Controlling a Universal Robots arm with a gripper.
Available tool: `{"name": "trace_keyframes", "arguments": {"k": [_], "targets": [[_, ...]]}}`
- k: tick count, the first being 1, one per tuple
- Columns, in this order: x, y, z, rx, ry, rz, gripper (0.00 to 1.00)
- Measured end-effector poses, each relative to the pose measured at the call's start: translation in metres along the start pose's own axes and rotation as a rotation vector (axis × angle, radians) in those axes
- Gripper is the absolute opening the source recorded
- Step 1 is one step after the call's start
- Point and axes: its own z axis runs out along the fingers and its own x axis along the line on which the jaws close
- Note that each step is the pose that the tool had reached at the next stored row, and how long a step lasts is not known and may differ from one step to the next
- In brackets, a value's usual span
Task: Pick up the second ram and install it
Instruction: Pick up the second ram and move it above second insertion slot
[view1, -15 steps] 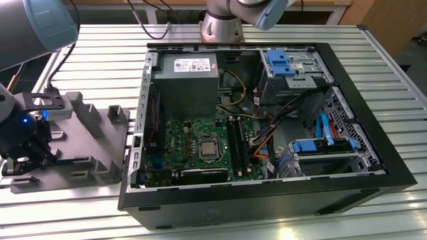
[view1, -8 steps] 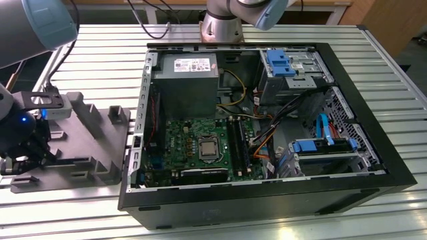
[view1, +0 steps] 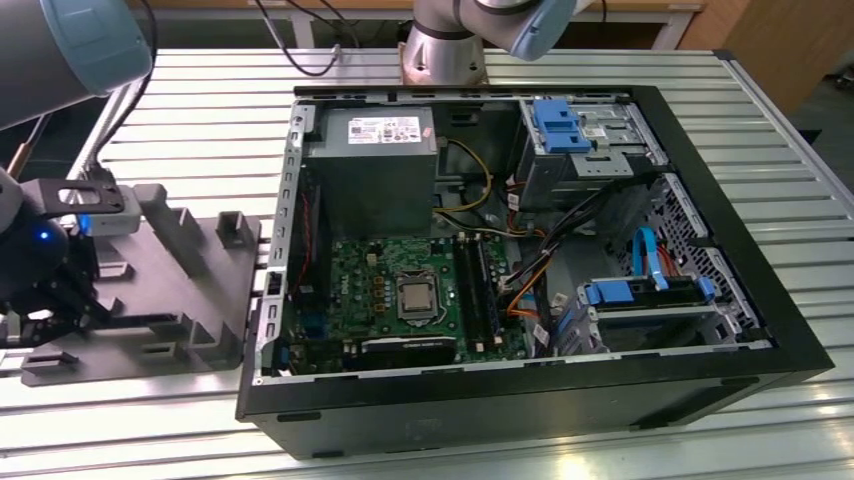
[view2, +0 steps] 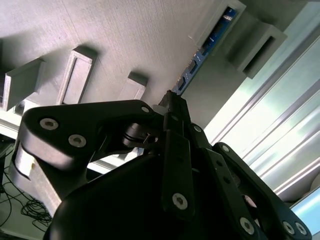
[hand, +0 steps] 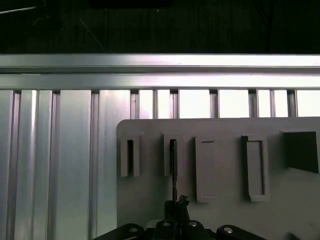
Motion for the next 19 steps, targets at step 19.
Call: {"name": "trace_keyframes", "arguments": {"k": [19], "targets": [[-0.0002, 0.0004, -0.0074, 0.0002, 0.0000, 0.000, 0.12]]}}
